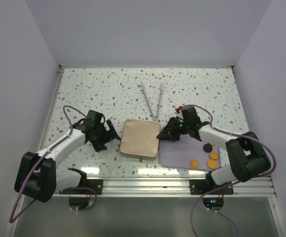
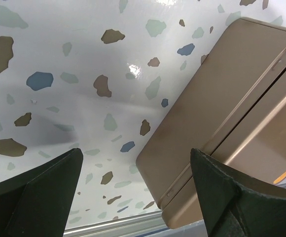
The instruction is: Pack the cookies
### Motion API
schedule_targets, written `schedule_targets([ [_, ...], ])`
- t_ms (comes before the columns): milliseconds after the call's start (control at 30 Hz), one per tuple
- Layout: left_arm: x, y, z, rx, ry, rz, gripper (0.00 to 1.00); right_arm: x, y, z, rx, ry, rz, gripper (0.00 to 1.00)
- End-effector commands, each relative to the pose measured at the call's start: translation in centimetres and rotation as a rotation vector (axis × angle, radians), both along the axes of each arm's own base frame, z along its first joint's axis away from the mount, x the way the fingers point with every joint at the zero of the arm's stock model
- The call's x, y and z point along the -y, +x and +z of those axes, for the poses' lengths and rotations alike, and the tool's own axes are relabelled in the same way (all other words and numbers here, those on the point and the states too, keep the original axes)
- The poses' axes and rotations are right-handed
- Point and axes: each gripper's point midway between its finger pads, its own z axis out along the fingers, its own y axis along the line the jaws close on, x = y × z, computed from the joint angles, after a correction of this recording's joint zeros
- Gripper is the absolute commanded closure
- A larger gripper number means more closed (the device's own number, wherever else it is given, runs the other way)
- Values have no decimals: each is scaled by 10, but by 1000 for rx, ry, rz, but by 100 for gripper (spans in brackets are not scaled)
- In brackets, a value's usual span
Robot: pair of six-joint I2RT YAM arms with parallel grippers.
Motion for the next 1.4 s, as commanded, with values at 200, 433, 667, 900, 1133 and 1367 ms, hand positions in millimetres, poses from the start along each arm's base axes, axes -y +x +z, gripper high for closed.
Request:
schedule_targets([
  [200,3,-4,-2,8,-19,-33,4,2,9,-9,-18,-51,-4,79],
  [433,3,1,3,25,-12,-34,4,-2,16,-7,-22,-47,-8,68],
  [667,-12,17,19,38,101,-29,4,-5,23,-1,-17,-42,-6,65],
  [900,-37,43,58,127,260,17,4,-5,22,-2,-23,-40,-1,65],
  [1133,-1,66,85,300,81,-87,48,-6,22,-5,-33,-39,-2,65],
  [1367,44,82,97,359,-44,-229,76,-10,30,-1,-28,-33,-2,66],
])
